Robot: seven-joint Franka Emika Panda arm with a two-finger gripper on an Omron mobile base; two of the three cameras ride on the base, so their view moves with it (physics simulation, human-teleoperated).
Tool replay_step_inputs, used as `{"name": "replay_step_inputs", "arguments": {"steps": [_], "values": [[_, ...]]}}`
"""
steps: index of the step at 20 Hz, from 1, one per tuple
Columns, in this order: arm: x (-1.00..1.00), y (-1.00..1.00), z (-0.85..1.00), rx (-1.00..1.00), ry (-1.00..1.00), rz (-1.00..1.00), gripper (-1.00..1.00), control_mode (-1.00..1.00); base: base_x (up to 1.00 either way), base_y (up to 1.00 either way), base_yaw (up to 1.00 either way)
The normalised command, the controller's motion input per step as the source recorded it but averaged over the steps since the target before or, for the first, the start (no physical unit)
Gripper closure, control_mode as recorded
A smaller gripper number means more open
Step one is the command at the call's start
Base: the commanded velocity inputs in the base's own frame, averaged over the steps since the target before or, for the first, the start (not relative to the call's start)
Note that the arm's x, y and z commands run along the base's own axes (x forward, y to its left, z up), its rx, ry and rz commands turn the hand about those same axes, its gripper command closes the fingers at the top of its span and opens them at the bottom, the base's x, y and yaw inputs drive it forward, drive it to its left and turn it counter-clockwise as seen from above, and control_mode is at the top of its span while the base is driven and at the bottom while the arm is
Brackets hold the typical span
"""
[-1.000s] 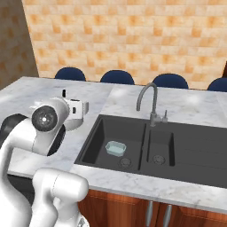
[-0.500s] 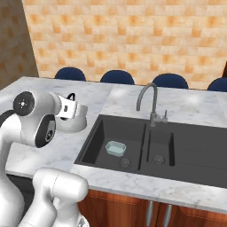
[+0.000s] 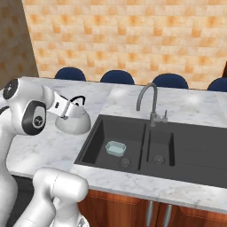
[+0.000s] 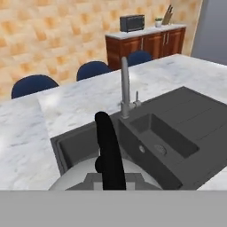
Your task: Open the cabinet, pick the kettle from the cabinet, and place it in the sink.
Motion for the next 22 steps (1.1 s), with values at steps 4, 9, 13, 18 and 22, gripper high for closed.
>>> {"name": "replay_step_inputs", "arguments": {"steps": [4, 9, 13, 18, 22], "values": [[0.01, -0.14, -0.14, 0.0, 0.0, -0.35, 1.0, -1.0, 0.0, 0.0, 0.0], [0.06, -0.19, -0.15, 0.0, 0.01, -0.3, 1.0, -1.0, 0.0, 0.0, 0.0], [0.17, -0.19, -0.13, 0.0, 0.13, -0.27, 1.0, -1.0, 0.0, 0.0, 0.0], [0.11, -0.09, -0.25, 0.03, 0.11, -0.21, 1.0, -1.0, 0.0, 0.0, 0.0], [0.23, 0.0, -0.29, 0.07, 0.0, -0.18, 1.0, -1.0, 0.0, 0.0, 0.0]]}}
